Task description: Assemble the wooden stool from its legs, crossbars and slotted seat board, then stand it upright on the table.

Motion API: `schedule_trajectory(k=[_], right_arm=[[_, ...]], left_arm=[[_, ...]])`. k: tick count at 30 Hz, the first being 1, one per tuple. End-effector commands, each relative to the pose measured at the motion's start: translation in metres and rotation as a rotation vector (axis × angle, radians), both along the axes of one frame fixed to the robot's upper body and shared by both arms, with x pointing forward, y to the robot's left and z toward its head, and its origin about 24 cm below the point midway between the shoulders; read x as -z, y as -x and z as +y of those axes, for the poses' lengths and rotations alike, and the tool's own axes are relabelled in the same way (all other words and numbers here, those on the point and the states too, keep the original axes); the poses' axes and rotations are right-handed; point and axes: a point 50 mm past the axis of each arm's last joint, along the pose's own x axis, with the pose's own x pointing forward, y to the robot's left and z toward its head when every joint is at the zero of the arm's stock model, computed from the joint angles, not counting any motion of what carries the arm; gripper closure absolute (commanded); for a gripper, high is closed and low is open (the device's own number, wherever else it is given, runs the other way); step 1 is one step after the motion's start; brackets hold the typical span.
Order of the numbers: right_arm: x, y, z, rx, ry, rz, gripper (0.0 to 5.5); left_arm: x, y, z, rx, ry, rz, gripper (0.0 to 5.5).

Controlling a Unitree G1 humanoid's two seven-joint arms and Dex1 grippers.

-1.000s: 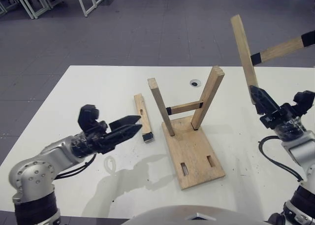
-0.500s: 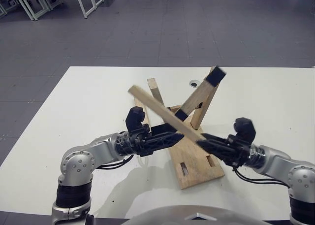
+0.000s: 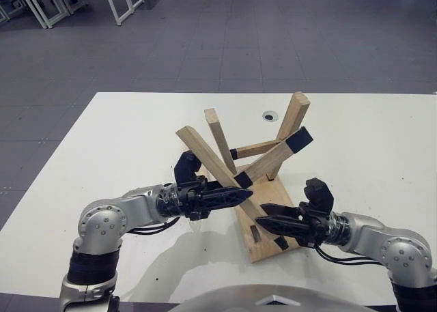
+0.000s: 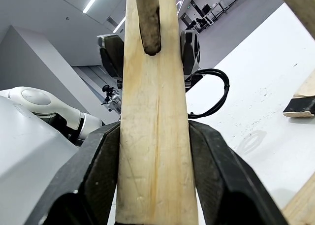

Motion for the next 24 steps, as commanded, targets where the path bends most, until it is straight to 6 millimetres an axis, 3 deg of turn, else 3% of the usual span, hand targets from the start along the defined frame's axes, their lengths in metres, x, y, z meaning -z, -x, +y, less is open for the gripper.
schedule_trajectory(k=[1, 6, 10, 14, 18, 21, 24], right_arm=[[0.001, -0.005, -0.007, 0.052, 0.059, -0.016, 3.48], [0.01, -0.007, -0.01, 0.079, 0.162, 0.019, 3.48], [0.005, -0.006, -0.019, 0.068, 0.164, 0.014, 2.55], [0.0, 0.0, -0.057, 0.121, 0.254, 0.016, 1.74], [0.018, -0.012, -0.099, 0.314, 0.427, 0.033, 1.64], [0.035, -0.006, -0.095, 0.363, 0.481, 0.042, 1.64], [0.04, -0.002, -0.085, 0.379, 0.474, 0.031, 1.64]], left_arm=[[-0.002, -0.006, 0.001, -0.021, 0.009, -0.013, 3.39], [-0.003, -0.005, -0.005, -0.038, 0.064, -0.003, 3.42], [0.006, -0.013, -0.004, -0.147, -0.019, -0.04, 3.44], [0.009, -0.019, 0.005, -0.248, -0.091, -0.098, 3.45], [-0.011, -0.009, 0.013, -0.198, -0.175, -0.208, 3.45], [-0.008, -0.003, 0.016, -0.143, -0.318, -0.283, 3.45], [0.011, -0.002, 0.011, -0.114, -0.408, -0.303, 3.45]])
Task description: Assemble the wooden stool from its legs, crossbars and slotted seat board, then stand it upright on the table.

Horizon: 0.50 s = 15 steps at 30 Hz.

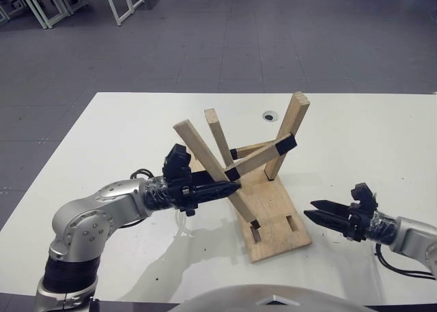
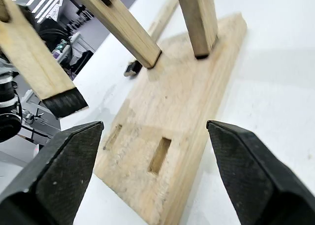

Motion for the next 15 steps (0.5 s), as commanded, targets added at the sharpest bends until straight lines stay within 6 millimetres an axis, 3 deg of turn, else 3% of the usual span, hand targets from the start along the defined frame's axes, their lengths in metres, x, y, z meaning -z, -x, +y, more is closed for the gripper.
schedule_trajectory(k=[1, 4, 10, 15], right_arm=[[0.002, 0.001, 0.011, 0.007, 0.007, -0.032, 1.64], [0.001, -0.004, 0.013, -0.009, 0.014, -0.045, 1.64], [0.002, -0.005, 0.014, -0.035, 0.027, -0.042, 1.64], [0.006, 0.006, 0.021, -0.099, 0.033, -0.012, 1.64]], left_arm=[[0.025, 0.004, -0.006, 0.033, -0.107, -0.005, 3.45], [0.044, 0.006, -0.009, 0.034, -0.117, 0.026, 3.45], [0.054, 0.007, -0.012, 0.043, -0.16, -0.016, 3.45], [0.043, -0.011, -0.008, 0.034, -0.28, -0.211, 3.45]])
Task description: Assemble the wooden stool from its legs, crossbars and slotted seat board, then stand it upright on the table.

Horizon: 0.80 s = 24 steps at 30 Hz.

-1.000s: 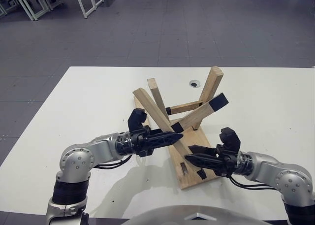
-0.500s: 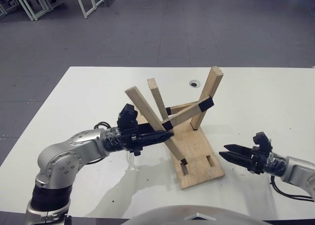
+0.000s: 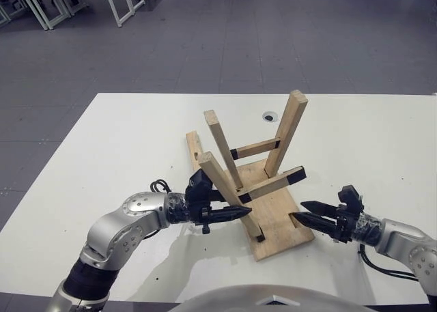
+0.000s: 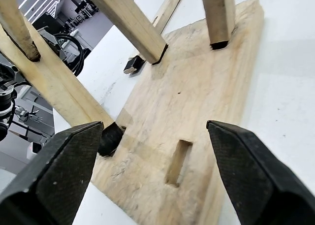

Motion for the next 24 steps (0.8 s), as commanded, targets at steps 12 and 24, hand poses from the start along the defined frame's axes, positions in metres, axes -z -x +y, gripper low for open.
schedule_trajectory(k=[12, 24], right_arm=[[0.04, 0.012, 0.003, -0.015, 0.233, 0.017, 1.64], [0.036, 0.007, -0.017, 0.121, 0.261, 0.005, 1.64]], left_arm=[[0.034, 0.0, 0.003, -0.079, -0.398, -0.218, 3.45], [0.088, 0.018, 0.038, 0.127, -0.733, -0.185, 3.45]])
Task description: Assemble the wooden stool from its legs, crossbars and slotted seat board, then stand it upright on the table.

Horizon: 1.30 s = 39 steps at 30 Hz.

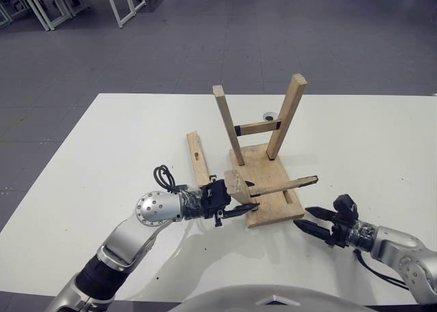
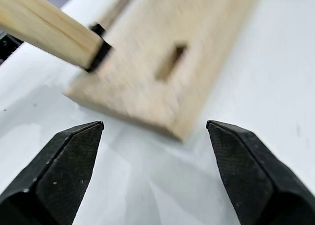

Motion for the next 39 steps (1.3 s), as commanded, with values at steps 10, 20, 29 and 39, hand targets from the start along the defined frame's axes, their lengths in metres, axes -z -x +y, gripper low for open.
schedule_trajectory(k=[10, 20, 29, 39], right_arm=[[-0.001, 0.01, 0.033, -0.08, -0.03, 0.026, 1.64], [-0.033, -0.035, 0.011, -0.266, 0.244, -0.476, 1.64], [0.011, -0.036, 0.033, -0.279, 0.215, -0.417, 1.64], [0.01, -0.041, 0.035, -0.241, 0.202, -0.422, 1.64]], left_arm=[[0.064, -0.01, 0.065, 0.063, -0.482, 0.273, 3.45], [0.052, -0.024, 0.07, 0.087, -0.484, 0.216, 3.45], [0.026, -0.038, 0.048, 0.117, -0.39, 0.109, 3.45], [0.015, -0.039, 0.038, 0.128, -0.289, 0.1, 2.58]])
